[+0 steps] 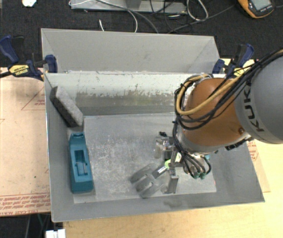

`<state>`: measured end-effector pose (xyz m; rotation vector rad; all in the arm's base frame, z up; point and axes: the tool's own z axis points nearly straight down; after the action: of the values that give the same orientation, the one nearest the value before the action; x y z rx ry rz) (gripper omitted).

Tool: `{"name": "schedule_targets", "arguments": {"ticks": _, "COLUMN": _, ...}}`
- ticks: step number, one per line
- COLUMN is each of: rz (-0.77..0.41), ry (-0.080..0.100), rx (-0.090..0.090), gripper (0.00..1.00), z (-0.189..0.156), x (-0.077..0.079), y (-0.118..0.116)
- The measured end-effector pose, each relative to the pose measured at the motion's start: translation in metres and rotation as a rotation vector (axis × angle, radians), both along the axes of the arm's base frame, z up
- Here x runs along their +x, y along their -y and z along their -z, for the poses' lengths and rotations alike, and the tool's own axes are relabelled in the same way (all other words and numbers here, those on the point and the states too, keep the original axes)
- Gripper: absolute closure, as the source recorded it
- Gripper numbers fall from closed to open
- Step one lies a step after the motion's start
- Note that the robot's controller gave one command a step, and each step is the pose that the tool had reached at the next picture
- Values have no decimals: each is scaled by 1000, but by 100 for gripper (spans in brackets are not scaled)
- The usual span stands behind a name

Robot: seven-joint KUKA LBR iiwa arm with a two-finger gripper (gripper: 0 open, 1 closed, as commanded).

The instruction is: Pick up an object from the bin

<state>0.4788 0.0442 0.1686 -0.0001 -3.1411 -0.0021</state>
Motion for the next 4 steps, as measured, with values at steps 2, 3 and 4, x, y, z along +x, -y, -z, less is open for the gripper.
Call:
{"name": "schedule_targets", "arguments": {"ticks": 2, "rz": -318, "ry": 2, "rx": 1, "gripper": 0, "z": 99, "x": 32, "y": 93}}
{"name": "schedule_targets", "arguments": {"ticks": 3, "rz": -320, "ry": 1, "rx": 1, "gripper": 0, "z": 89, "x": 30, "y": 87}}
{"name": "schedule_targets", "arguments": {"ticks": 4, "rz": -318, "ry": 2, "rx": 3, "gripper": 0, "z": 95, "x": 31, "y": 89}}
